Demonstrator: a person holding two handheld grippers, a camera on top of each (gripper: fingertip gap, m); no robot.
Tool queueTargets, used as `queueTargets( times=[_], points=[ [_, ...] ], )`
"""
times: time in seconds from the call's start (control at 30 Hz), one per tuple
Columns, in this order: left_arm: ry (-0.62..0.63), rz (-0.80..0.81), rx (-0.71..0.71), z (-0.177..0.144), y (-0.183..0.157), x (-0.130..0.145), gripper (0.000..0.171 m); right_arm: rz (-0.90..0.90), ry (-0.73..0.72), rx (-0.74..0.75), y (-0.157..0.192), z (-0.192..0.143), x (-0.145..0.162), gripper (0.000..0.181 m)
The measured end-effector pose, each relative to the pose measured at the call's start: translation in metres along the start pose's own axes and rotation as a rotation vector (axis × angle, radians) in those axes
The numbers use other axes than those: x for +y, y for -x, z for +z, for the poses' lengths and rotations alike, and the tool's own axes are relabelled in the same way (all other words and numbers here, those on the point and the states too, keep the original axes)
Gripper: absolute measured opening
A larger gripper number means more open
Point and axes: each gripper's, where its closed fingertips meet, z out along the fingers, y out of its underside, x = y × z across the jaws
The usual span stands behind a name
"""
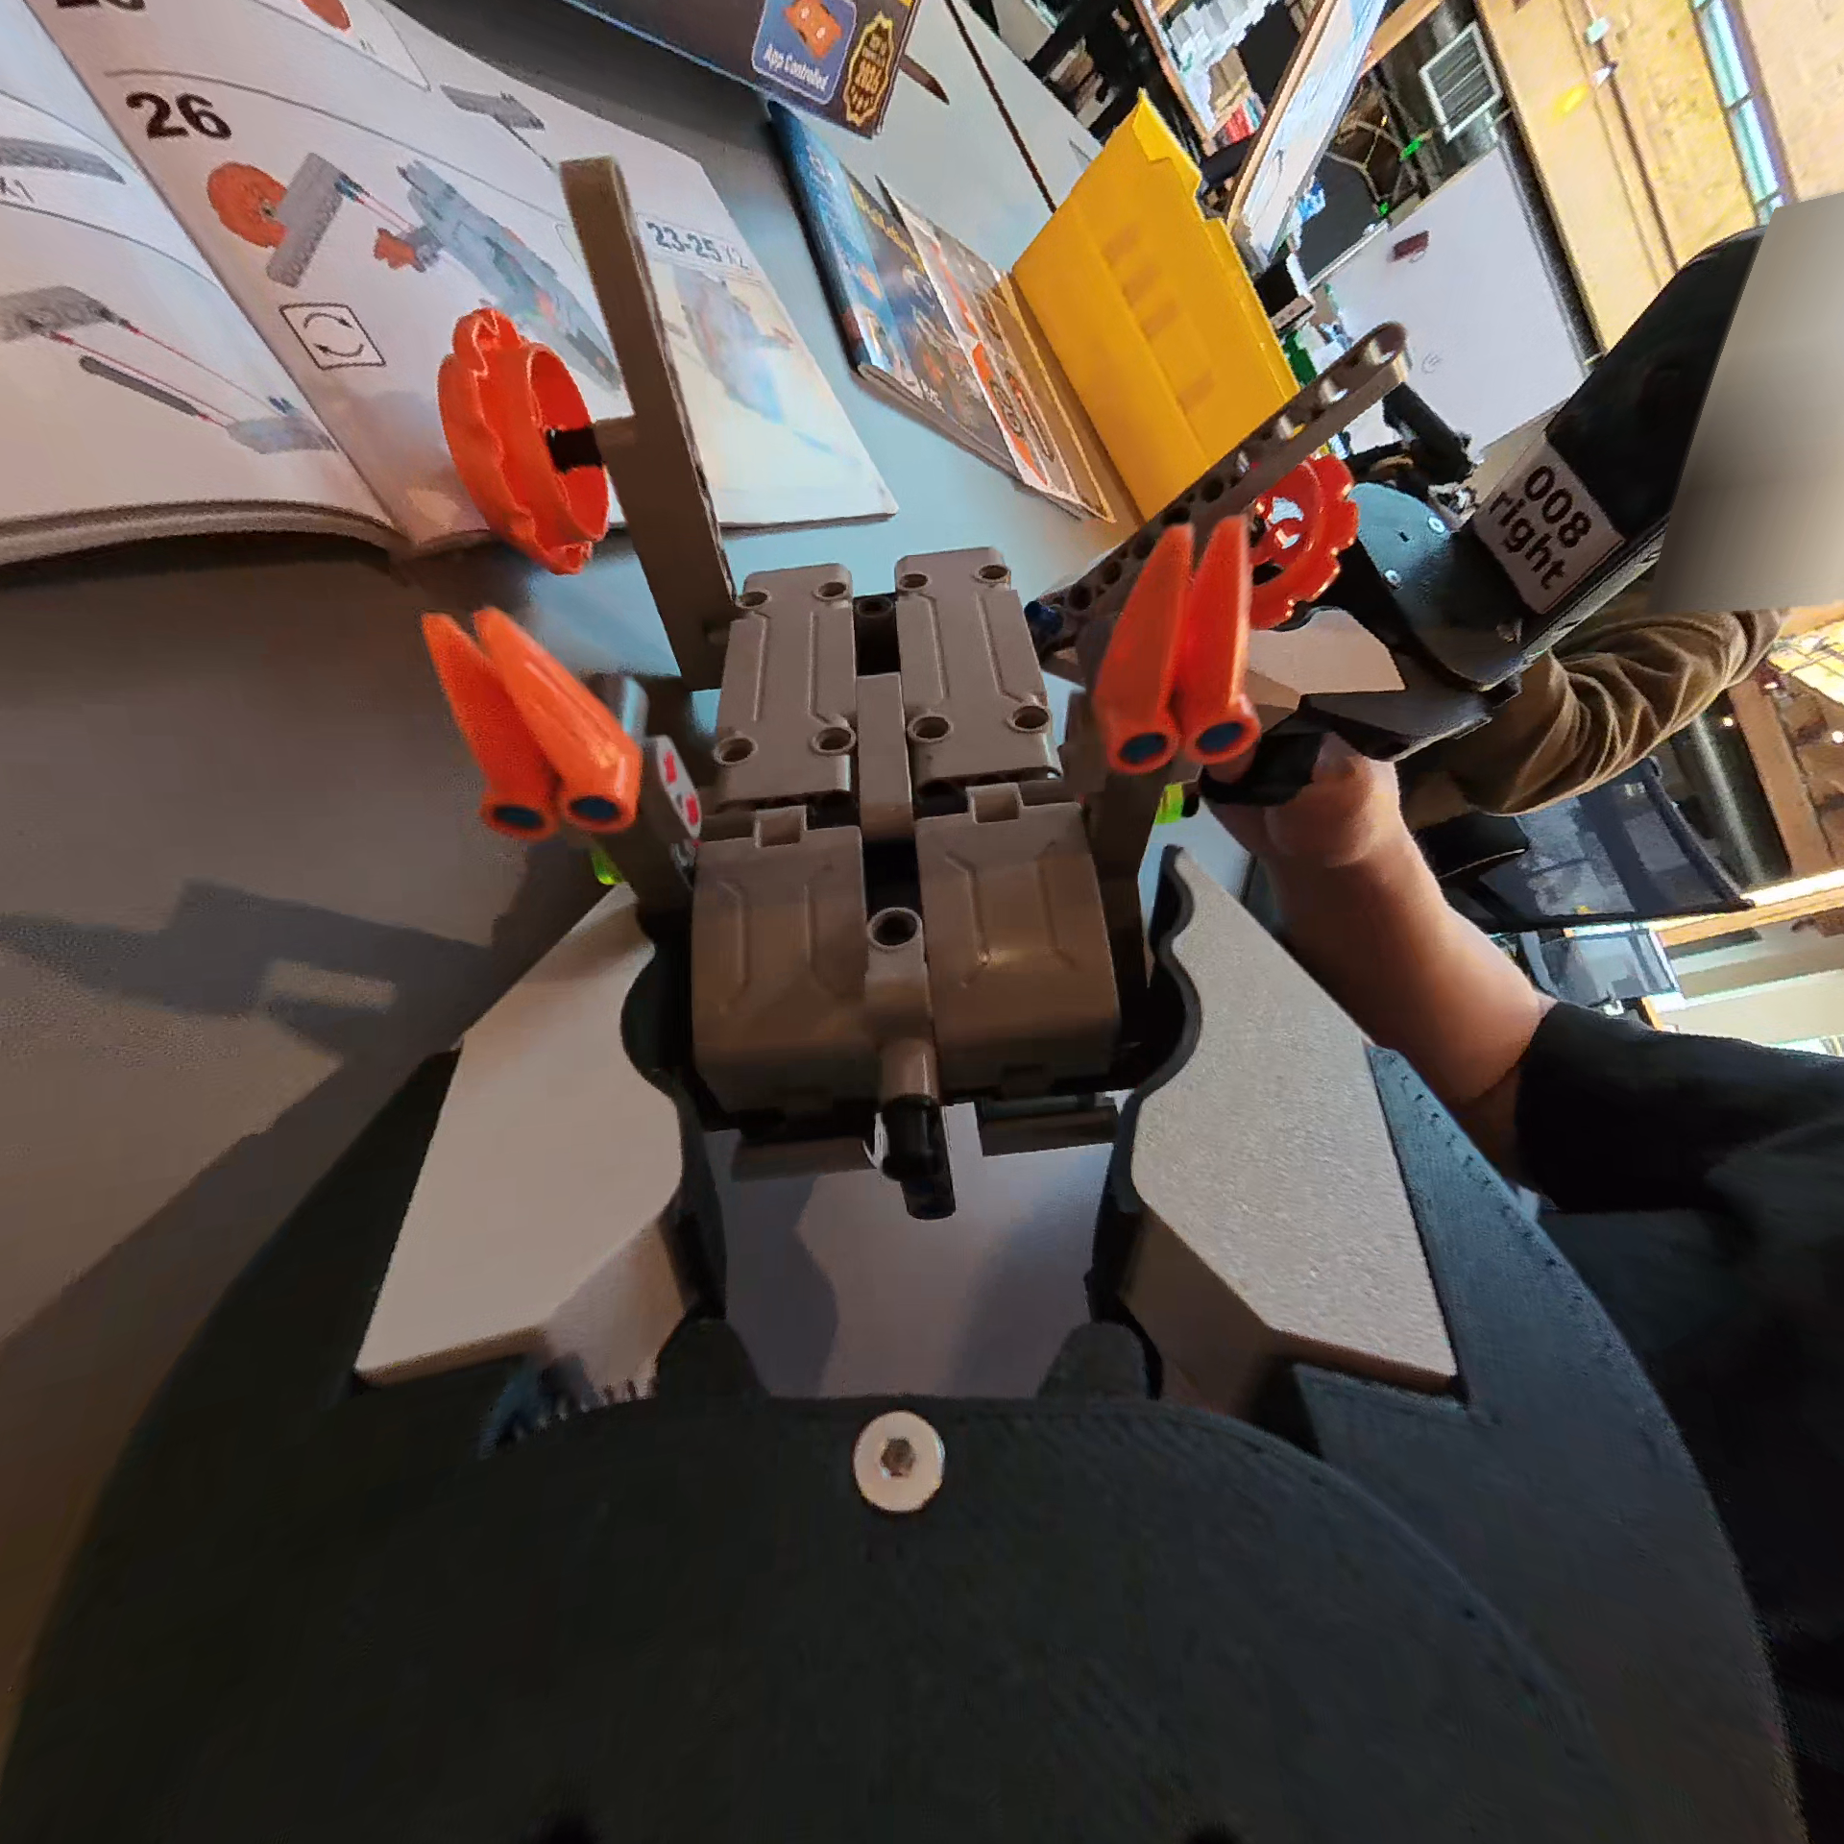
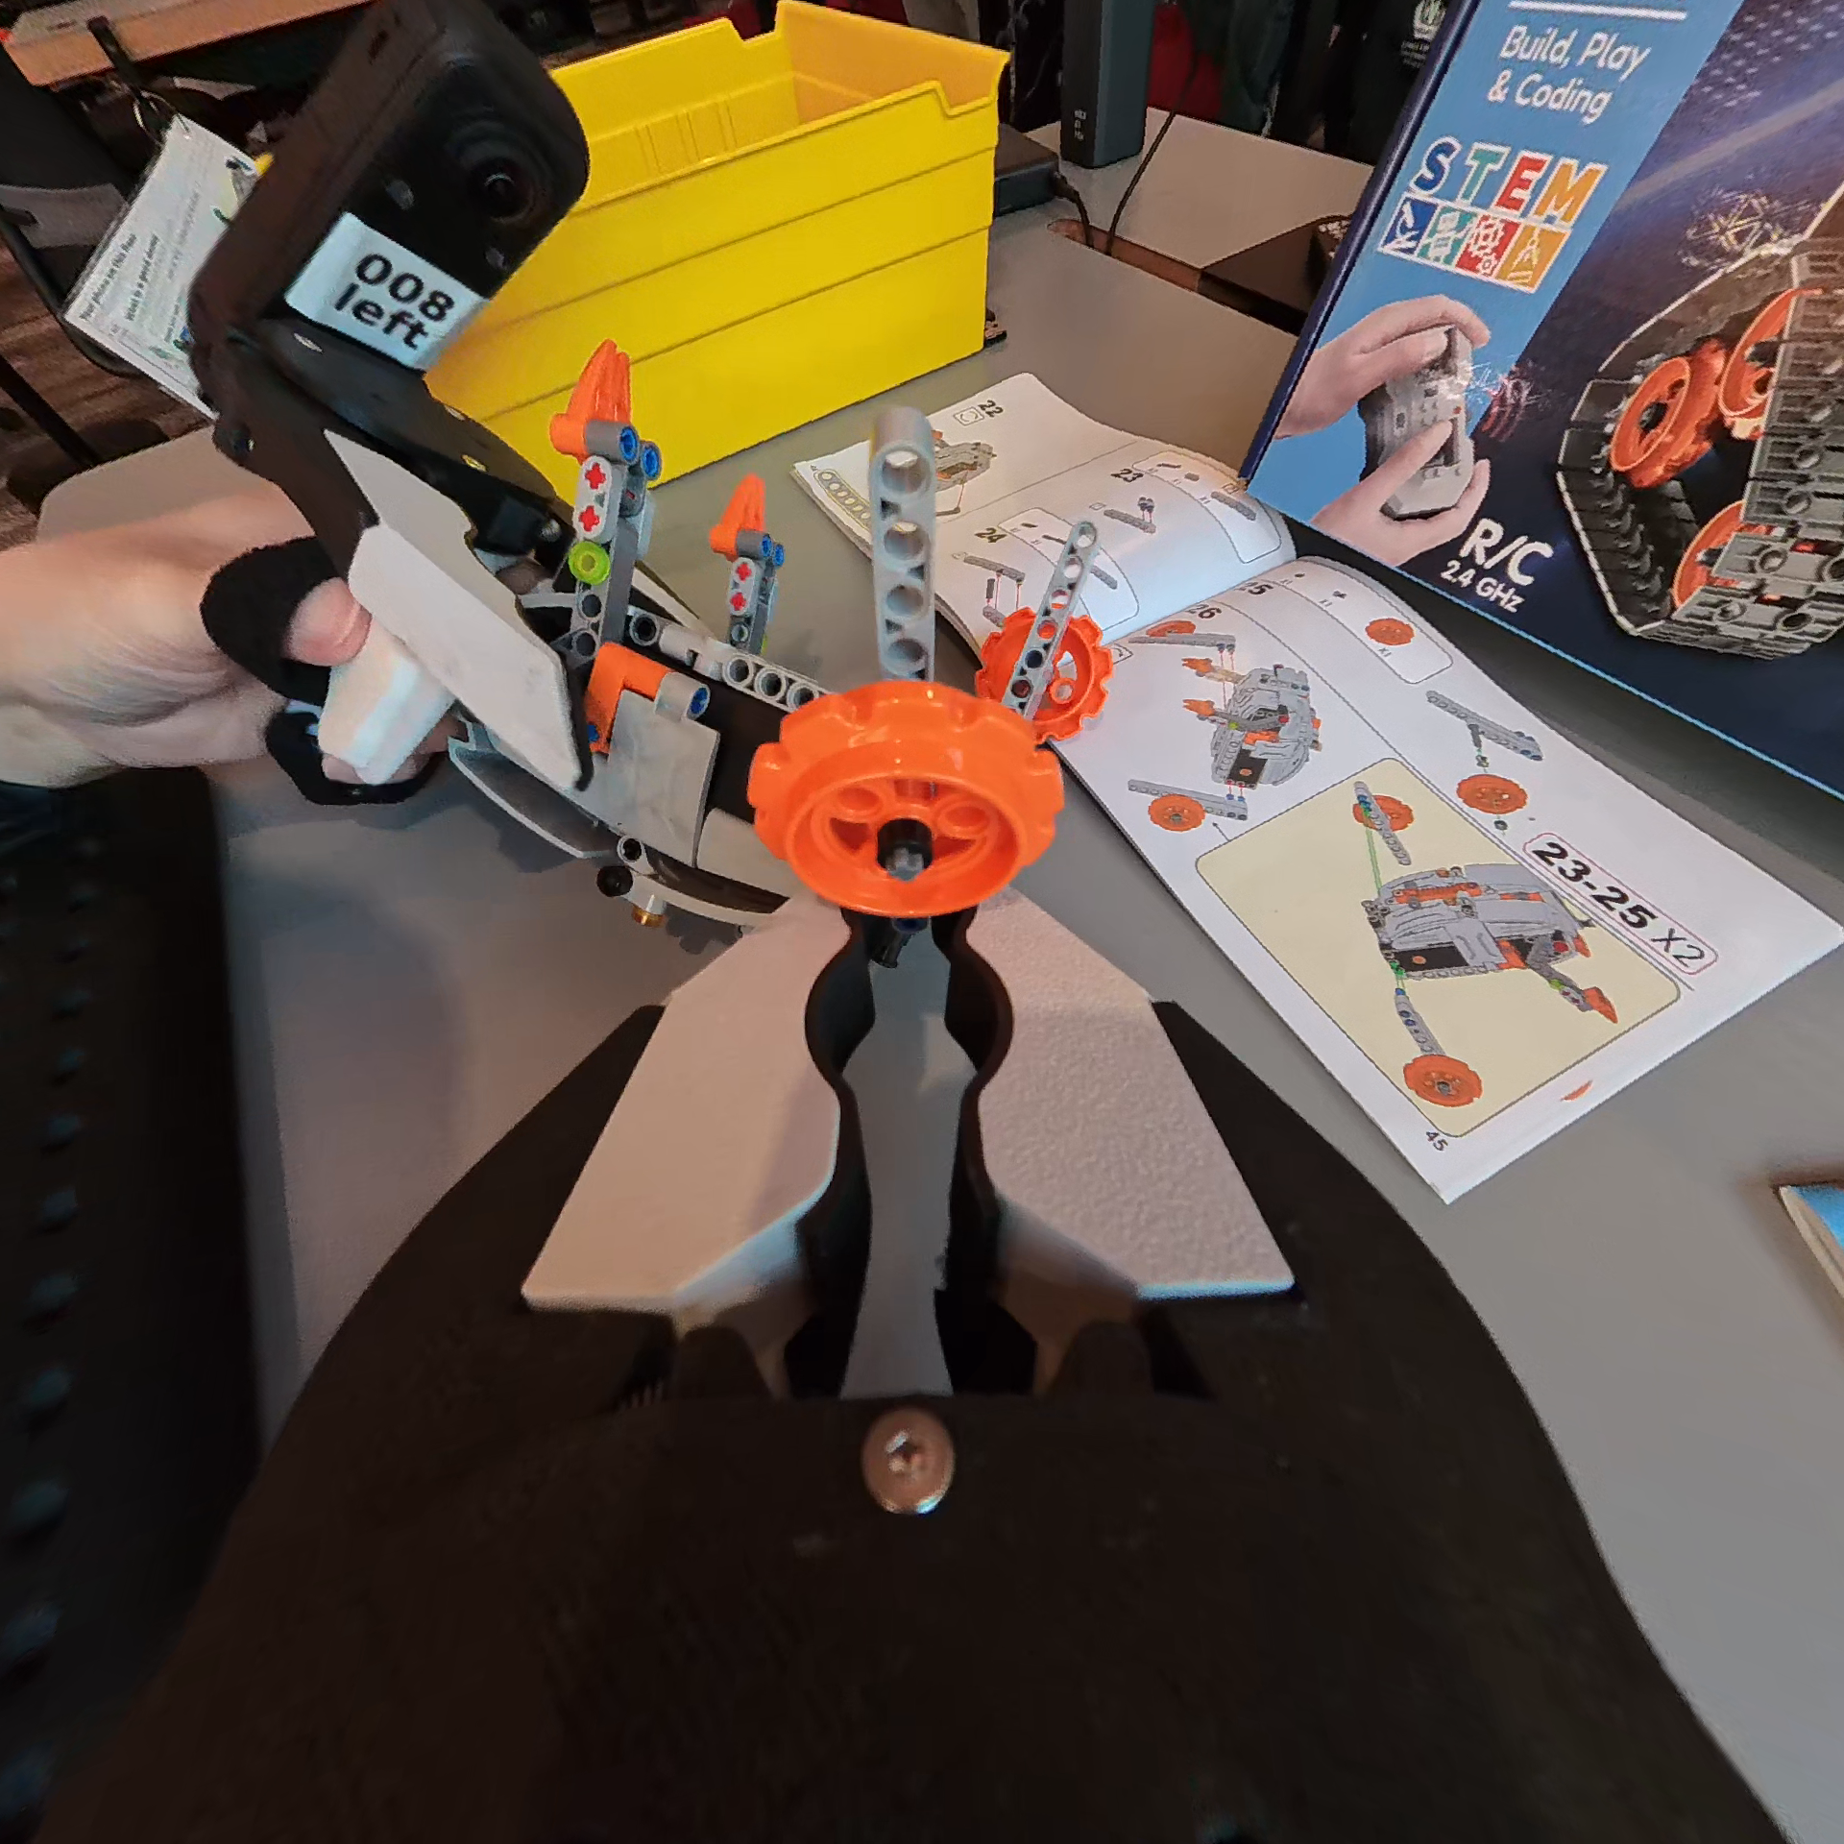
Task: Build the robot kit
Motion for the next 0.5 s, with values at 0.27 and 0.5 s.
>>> queueTargets(
  times=[0.27, 0.5],
  points=[
    [-0.037, 0.011, -0.015, 0.007, -0.003, -0.006, 0.111, 0.006, -0.01, 0.005, 0.0, -0.001, 0.001, 0.006],
    [-0.019, 0.033, -0.078, 0.01, 0.003, -0.004, 0.1, -0.073, 0.0, 0.075, -0.002, -0.002, 0.001, 0.006]
  ],
)
